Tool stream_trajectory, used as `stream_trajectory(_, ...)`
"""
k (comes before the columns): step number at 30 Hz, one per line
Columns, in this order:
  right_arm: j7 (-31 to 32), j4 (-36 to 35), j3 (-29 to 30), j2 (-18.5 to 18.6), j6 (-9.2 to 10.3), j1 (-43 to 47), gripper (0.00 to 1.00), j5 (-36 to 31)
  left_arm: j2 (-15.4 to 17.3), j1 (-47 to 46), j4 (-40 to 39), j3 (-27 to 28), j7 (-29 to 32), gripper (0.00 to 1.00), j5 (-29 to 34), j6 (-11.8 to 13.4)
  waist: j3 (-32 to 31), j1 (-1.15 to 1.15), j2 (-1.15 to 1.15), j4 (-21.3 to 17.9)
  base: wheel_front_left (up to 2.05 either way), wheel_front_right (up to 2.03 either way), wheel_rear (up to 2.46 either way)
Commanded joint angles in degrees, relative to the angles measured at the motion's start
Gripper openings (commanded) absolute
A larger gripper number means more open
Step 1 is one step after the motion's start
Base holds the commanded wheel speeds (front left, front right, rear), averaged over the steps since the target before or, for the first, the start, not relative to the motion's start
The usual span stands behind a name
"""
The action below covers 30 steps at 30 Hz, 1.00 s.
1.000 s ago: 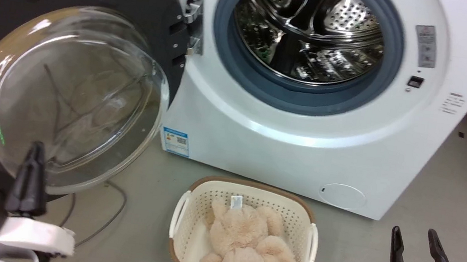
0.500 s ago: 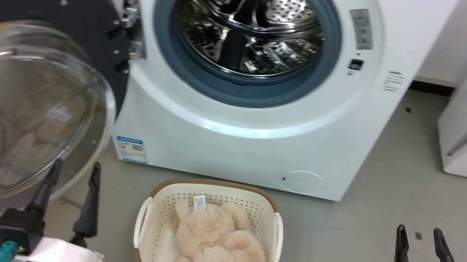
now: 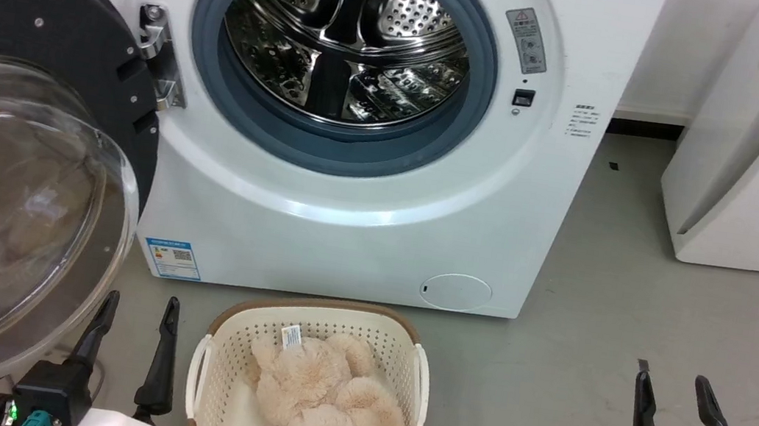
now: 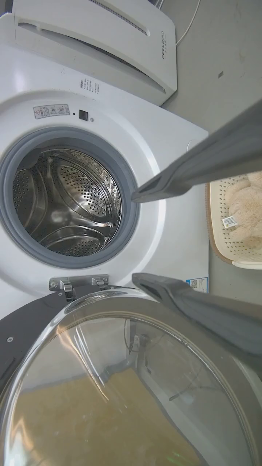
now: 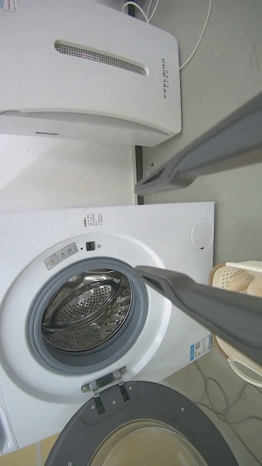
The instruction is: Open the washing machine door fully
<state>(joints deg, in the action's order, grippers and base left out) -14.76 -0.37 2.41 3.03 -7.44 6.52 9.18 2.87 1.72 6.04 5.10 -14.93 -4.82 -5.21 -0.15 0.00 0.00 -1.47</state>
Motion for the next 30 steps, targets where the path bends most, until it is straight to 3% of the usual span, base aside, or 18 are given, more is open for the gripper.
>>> stream_trajectory(1,-0.2,-0.3,-0.1,-0.1,-0.05,0.6,1.0,0.6,0.0,0.6,0.1,0.0,-0.1,1.0,-0.3,0.2,-0.1,0.0,0.0,-0.2,0.0,0.0,0.0)
stream_trajectory(2,-0.2,-0.3,-0.1,-0.1,-0.05,0.6,1.0,0.6,0.0,0.7,0.1,0.1,-0.1,1.0,-0.4,0.3,-0.2,0.0,0.0,-0.3,0.0,0.0,0.0)
stream_trajectory(3,0.0,0.0,-0.1,0.0,0.0,0.0,0.0,0.0,0.0,0.2,0.0,0.0,0.0,0.0,-0.3,0.2,-0.1,0.0,0.0,-0.4,0.0,0.0,0.0)
stream_trajectory(30,2.8,0.1,-0.5,0.0,-0.01,-1.2,0.0,-1.8,0.0,-0.2,-1.2,-1.1,2.8,0.0,0.6,1.1,-0.1,0.0,0.0,0.0,0.0,0.0,0.0)
